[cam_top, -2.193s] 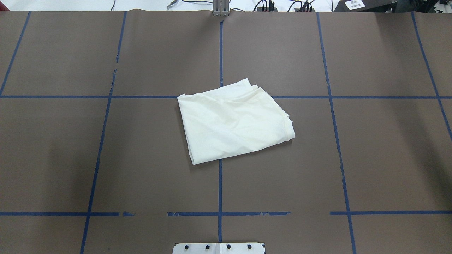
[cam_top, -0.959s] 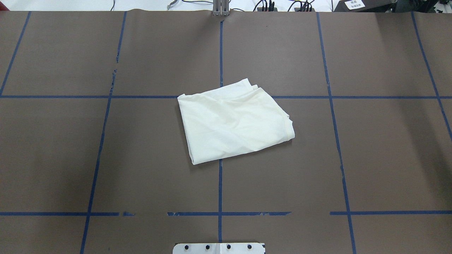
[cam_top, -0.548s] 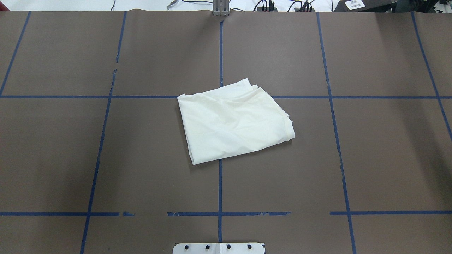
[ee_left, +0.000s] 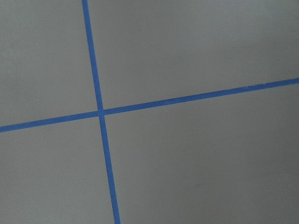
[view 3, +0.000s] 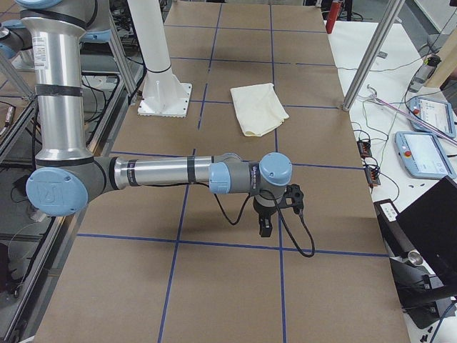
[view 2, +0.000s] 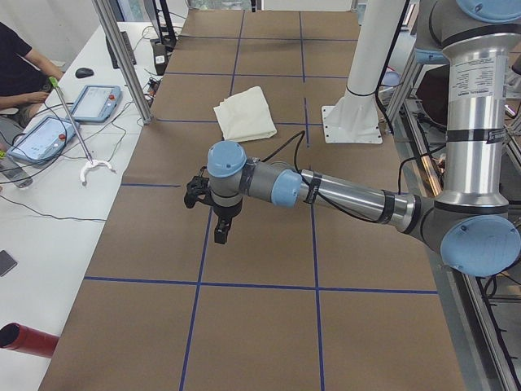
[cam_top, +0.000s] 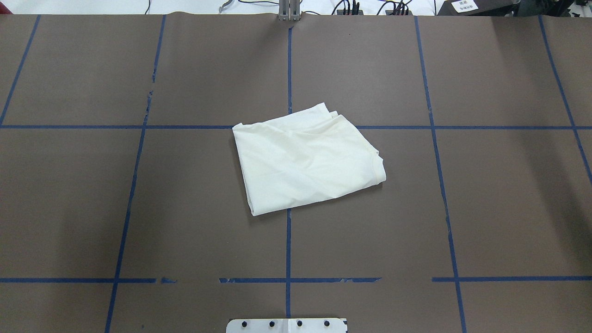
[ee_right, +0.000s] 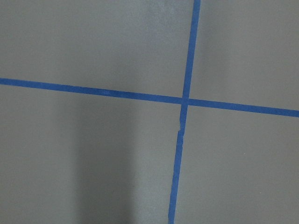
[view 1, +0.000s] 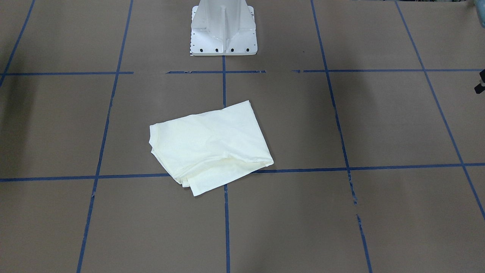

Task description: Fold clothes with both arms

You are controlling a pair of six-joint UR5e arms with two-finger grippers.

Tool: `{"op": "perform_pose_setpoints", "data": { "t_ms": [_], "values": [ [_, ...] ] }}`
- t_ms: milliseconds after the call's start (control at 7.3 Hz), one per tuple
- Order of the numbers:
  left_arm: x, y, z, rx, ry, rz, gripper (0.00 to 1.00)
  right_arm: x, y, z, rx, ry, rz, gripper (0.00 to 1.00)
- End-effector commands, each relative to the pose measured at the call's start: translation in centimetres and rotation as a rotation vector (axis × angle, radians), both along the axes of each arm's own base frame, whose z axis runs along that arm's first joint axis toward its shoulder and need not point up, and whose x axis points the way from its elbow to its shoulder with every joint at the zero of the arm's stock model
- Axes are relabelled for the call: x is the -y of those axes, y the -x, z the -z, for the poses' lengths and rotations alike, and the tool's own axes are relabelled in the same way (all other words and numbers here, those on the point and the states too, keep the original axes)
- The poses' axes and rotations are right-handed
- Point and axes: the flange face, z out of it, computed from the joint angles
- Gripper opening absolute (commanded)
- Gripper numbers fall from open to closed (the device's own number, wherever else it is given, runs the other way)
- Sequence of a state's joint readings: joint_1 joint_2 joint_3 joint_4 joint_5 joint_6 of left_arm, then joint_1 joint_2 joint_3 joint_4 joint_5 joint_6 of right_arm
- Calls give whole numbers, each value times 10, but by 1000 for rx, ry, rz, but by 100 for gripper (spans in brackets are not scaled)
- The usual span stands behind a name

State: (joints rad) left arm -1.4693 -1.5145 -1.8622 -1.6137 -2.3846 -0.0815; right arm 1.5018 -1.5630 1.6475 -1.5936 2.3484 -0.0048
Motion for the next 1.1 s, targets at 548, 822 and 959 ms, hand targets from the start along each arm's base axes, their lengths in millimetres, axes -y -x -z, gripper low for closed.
{"op": "perform_pose_setpoints", "data": {
  "t_ms": [548,822,959],
  "values": [
    [-3,-2,-11,-38,-34,-50,100,0,0,-3,-3,7,-2,100],
    [-2,-2,-22,-30,-41,-78,100,1,0,-1,-3,2,-2,100],
    [-2,-2,-19,-32,-44,-77,100,1,0,0,-3,1,-2,100]
  ]
}}
